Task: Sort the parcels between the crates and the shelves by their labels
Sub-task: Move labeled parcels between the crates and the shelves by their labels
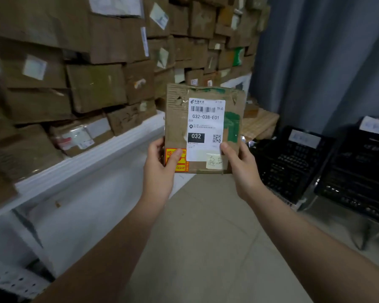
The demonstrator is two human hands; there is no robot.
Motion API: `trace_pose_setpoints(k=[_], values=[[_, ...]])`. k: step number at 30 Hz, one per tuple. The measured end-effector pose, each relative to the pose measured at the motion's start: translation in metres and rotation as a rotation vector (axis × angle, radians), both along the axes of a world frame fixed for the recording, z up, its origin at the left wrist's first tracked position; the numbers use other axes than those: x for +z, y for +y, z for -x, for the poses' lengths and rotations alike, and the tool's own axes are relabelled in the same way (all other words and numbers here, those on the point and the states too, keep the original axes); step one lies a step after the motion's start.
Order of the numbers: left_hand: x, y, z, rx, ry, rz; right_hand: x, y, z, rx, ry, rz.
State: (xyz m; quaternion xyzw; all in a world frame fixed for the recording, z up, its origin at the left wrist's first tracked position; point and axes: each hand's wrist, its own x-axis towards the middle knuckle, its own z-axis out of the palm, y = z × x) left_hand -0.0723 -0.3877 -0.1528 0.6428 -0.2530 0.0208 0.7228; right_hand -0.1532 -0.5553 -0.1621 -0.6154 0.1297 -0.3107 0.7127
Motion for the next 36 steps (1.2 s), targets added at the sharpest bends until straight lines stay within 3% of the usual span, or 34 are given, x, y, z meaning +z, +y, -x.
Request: trace_pose_setpoints(k=[9, 17, 28, 36], values=[[-0.035, -0.219, -0.001, -0.178, 0.05, -0.041, -0.015, -0.189, 0.046, -0.193, 0.073, -0.022], [-0.052, -0.382, -0.01, -0.259, 0.097, -0.087, -0.029, -0.338, 0.05, -0.237, 0.165, -0.025], [-0.078, -0.562, -0.118, -0.371, 0.106, -0.204, -0.068, -0.504, -0.046, -0.337, 0.231, -0.099], [-0.106, -0.692, -0.219, -0.594, 0.117, -0.461, -0.104, -0.619, -0.125, -0.453, 0.314, -0.218]])
